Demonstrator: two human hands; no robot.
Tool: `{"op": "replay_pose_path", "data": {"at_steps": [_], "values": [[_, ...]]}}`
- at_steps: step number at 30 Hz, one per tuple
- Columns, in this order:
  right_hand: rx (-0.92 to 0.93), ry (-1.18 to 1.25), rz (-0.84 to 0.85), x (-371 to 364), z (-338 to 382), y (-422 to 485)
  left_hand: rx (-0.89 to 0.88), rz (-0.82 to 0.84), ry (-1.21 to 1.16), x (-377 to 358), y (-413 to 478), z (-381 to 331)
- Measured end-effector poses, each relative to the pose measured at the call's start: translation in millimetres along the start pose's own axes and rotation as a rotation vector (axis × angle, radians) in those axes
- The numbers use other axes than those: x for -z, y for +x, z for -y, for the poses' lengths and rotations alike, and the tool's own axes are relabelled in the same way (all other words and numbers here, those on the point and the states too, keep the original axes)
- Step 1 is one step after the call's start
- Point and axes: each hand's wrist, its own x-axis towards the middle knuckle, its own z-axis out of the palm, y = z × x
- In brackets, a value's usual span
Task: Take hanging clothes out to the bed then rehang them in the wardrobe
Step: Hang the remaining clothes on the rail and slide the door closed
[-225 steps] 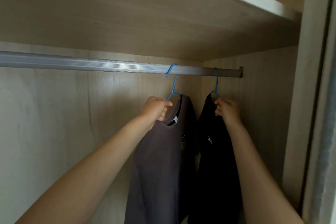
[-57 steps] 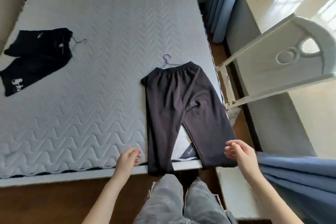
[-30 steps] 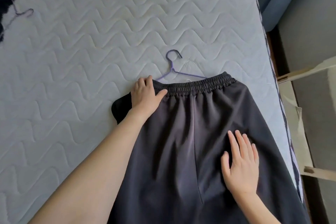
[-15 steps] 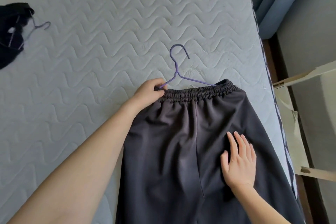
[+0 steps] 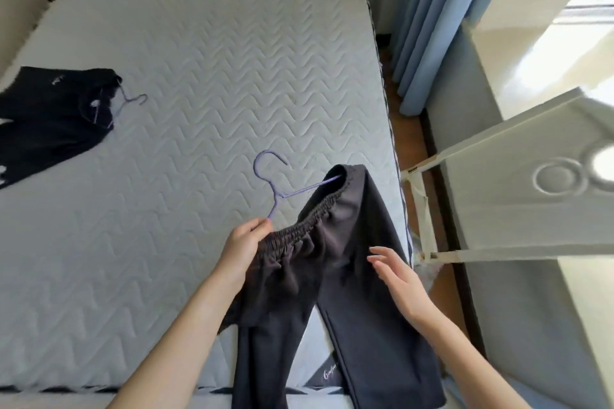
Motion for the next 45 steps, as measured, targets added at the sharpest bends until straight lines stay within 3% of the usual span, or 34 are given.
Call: {"op": "replay_pose_path", "data": {"at_steps": [8,12,16,23,31,45], "values": [[0.111,0.2,0.153,-25.7,96.4,-151.5,-0.125,-0.341,-0.295,103.8,-222.0,-52.4],[0.145,0.261,0.264,-57.4,112.3,-172.5,-0.149,-0.6,-0.498,144.9,-303.5,-16.4],[0.116,0.15,0.434,-101.2,105.7,-181.8,-0.136,-0.846,-0.737,160.9,-378.3,46.6],[0.07,-0.045,0.729,-195.5,86.9,-208.2,-0.057,-1.303,-0.444,156.3,-488.7,130.2],[0.028,-0.216,0.995,-314.9,81.6,-264.6,0.16,-1.613,-0.428,193.4,-571.0,193.8],[0.065,-0.313,1.119,-588.2,80.7,-368.9,0.302,-1.844,-0.546,386.4,-681.3,296.7]]}}
